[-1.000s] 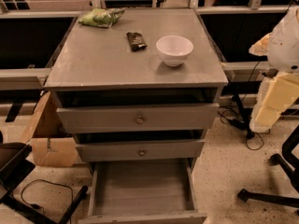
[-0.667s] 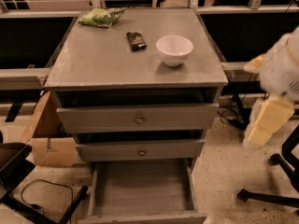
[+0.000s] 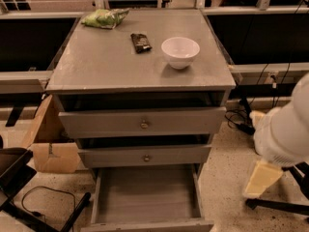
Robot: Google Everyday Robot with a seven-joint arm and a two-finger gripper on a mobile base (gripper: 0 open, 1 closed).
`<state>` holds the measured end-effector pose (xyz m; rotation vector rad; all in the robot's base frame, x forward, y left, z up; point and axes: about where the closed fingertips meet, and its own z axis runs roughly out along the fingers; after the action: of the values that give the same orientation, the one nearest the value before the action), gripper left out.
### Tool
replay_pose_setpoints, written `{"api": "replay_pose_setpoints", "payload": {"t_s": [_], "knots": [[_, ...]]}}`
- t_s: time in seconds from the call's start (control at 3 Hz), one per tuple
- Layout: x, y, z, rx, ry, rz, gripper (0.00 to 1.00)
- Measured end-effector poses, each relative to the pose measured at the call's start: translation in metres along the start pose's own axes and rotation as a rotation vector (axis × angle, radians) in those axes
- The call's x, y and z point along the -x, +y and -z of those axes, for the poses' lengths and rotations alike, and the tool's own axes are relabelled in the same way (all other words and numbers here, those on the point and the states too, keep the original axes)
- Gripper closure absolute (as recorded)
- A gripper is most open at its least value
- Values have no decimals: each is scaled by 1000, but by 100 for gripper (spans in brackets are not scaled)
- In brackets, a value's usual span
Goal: Close bottom drawer
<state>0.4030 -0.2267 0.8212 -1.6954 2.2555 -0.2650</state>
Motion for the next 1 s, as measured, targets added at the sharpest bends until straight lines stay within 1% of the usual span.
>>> {"api": "replay_pose_setpoints", "payload": {"t_s": [0.33, 0.67, 1.0], "knots": [[-22, 34, -70, 1, 43, 3, 0], [-34, 62, -128, 7, 42, -3, 0], [-37, 79, -166, 41, 4, -34, 0]]}}
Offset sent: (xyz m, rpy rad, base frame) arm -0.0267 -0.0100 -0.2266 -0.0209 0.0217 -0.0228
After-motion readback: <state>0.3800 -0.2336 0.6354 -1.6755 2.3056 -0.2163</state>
